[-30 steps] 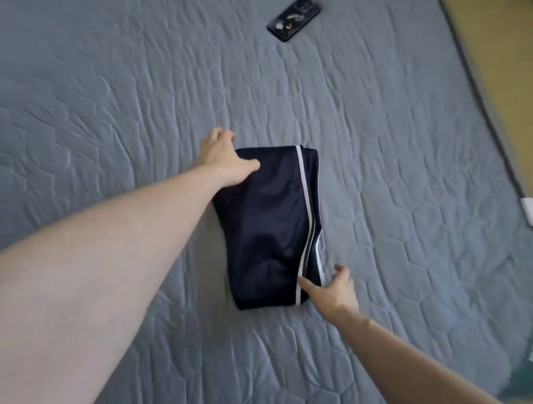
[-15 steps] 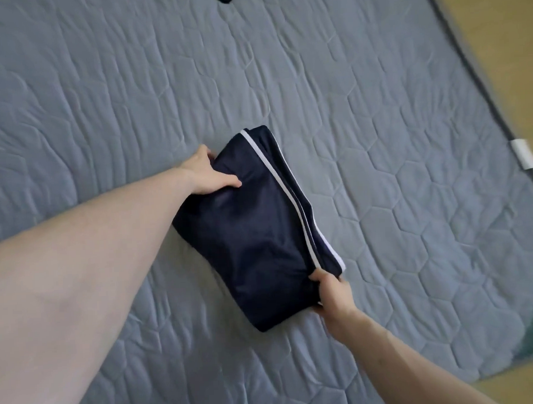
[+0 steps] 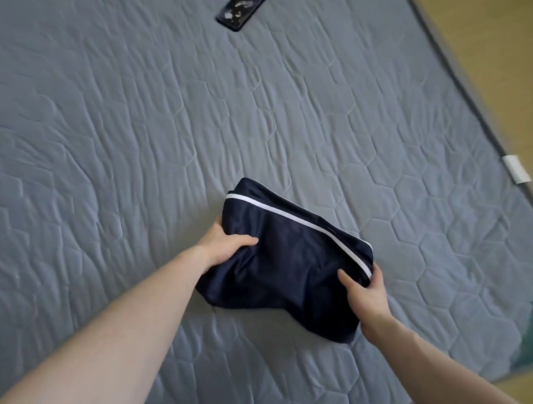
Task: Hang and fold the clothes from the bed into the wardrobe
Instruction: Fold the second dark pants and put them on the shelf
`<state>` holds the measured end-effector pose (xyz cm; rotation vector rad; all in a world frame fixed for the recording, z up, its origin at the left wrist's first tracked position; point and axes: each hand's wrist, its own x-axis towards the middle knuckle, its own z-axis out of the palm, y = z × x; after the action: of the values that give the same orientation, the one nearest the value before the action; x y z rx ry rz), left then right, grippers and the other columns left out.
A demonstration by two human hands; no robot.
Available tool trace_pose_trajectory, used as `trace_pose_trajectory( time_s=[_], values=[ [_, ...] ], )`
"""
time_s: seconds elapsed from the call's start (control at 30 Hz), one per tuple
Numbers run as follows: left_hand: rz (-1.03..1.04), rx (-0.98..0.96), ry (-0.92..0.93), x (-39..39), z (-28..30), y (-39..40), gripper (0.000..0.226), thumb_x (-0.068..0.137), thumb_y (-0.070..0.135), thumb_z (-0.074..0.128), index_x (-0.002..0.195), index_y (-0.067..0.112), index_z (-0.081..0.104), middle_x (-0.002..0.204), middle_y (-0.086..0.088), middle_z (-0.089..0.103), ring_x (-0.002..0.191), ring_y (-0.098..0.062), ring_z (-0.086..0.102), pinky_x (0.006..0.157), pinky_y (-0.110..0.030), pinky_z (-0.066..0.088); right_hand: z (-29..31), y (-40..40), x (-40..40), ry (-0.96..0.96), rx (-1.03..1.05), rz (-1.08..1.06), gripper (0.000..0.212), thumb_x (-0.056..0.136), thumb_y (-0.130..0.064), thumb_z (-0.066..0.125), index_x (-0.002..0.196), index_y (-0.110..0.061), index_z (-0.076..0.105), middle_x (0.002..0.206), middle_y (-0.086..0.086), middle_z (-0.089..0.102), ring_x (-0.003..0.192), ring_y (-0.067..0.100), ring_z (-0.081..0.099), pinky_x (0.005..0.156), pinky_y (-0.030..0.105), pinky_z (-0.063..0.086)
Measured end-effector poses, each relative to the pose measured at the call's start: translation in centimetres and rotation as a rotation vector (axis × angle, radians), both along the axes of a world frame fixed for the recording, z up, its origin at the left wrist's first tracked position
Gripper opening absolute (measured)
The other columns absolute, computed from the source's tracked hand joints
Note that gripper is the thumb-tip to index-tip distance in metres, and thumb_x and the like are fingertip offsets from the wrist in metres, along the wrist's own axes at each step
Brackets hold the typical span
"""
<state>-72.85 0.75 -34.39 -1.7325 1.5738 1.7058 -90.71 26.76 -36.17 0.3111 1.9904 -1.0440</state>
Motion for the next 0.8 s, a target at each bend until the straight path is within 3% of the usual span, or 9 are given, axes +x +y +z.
trace_pose_trajectory(
  time_s=[0.13,0.23,0.43,0.53,0.63,0.8],
  values=[
    [0.043,0.059,-0.042,1.1,0.3,0.4,0.060,0.071,0.042,0.088,0.121,0.020,0.064,0.114,0.000,0.073,0.103,-0.024,0.070,0.096,-0.043,0.056,0.5,0.5,-1.2,0.148,0.044,0.046,0.022,0.091,-0.014,0.073,0.103,-0.030,0.066,0.103,-0.004,0.074,0.097,0.019,0.070,0.093,0.040,0.056],
    [0.096,0.162,-0.009,2.9,1.3,2.0,0.060,0.075,0.032,0.089,0.125,0.010,0.064,0.113,-0.006,0.075,0.100,-0.025,0.074,0.098,-0.045,0.057,2.2,1.3,-1.4,0.210,0.038,0.068,0.019,0.090,-0.011,0.072,0.089,-0.029,0.069,0.089,-0.006,0.075,0.090,0.018,0.071,0.082,0.033,0.053],
    [0.271,0.124,0.006,8.2,5.2,6.7,0.048,0.078,0.029,0.086,0.119,0.012,0.068,0.111,-0.005,0.076,0.104,-0.027,0.072,0.102,-0.046,0.054,8.6,1.7,1.3,0.194,-0.016,0.152,0.021,0.093,-0.009,0.069,0.096,-0.029,0.072,0.089,-0.002,0.077,0.090,0.020,0.072,0.089,0.039,0.057],
    [0.377,0.103,0.037,11.5,8.8,8.7,0.032,0.079,0.026,0.085,0.107,0.015,0.074,0.095,0.000,0.080,0.094,-0.024,0.076,0.091,-0.041,0.058,12.7,1.4,3.0,0.220,-0.046,0.239,0.020,0.094,-0.007,0.068,0.101,-0.025,0.071,0.089,-0.005,0.077,0.092,0.018,0.072,0.088,0.039,0.057],
    [0.437,0.107,0.103,15.1,14.4,10.0,0.032,0.077,0.025,0.085,0.105,0.016,0.075,0.095,0.000,0.080,0.089,-0.021,0.078,0.086,-0.040,0.058,17.9,0.5,4.4,0.235,-0.089,0.368,0.021,0.094,-0.007,0.068,0.105,-0.026,0.070,0.090,-0.010,0.077,0.092,0.012,0.073,0.085,0.032,0.055],
    [0.540,0.044,0.096,21.1,27.0,11.9,0.047,0.061,0.038,0.085,0.103,0.018,0.077,0.098,0.001,0.080,0.095,-0.023,0.076,0.094,-0.044,0.057,28.6,-1.5,7.7,0.190,-0.134,0.541,0.024,0.094,-0.012,0.070,0.113,-0.026,0.069,0.101,-0.007,0.077,0.100,0.015,0.072,0.097,0.041,0.056]
  ],
)
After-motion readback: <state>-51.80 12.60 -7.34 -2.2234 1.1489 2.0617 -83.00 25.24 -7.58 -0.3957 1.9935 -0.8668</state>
